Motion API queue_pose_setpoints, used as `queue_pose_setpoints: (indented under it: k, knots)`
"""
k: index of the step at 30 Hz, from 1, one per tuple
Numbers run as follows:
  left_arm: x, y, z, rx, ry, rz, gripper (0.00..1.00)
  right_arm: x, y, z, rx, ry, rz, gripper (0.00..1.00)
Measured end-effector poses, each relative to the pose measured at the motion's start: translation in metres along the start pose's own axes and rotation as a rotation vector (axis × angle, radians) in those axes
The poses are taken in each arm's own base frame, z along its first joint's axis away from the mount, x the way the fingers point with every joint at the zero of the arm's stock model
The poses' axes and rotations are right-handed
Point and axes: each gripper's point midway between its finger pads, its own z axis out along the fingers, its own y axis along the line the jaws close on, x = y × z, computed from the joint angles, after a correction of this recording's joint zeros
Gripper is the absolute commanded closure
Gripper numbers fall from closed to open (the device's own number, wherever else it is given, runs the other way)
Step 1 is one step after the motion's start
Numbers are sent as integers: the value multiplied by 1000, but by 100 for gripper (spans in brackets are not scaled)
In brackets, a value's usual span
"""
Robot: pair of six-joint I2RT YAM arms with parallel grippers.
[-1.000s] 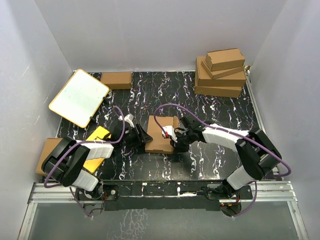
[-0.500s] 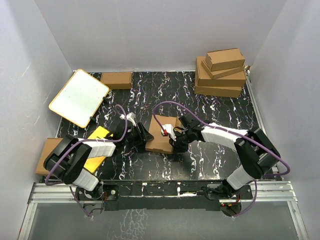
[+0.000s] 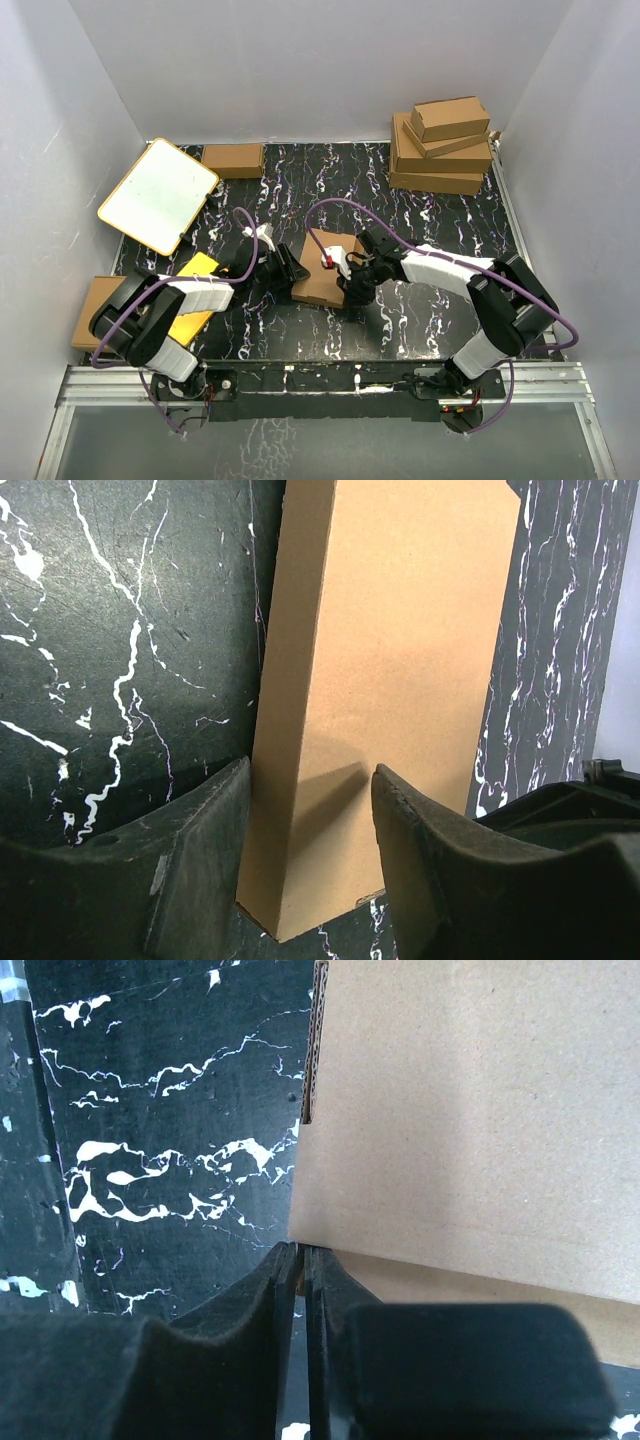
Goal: Fold the paper box
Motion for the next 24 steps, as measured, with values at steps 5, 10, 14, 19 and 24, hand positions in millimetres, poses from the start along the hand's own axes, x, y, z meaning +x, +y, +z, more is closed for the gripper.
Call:
queue_pose_setpoints:
  k: [5,10,14,19,24]
  knots:
    - [1,0,-2,-7,1,11,46,-1,-4,-5,3,4,-17,77]
    - [2,1,-4,-14,6,14,46,-4,-11,-13,5,-10,-47,70]
    - [3,1,-6,-18,11,13,45,-3,-12,-19,-11,-26,-67,69]
    - [4,2,-6,-21,14,16,45,-4,-11,-26,-21,-45,-88,70]
    - [5,2,-9,-27,20,19,45,-1,-19,-34,-4,-56,-66,78]
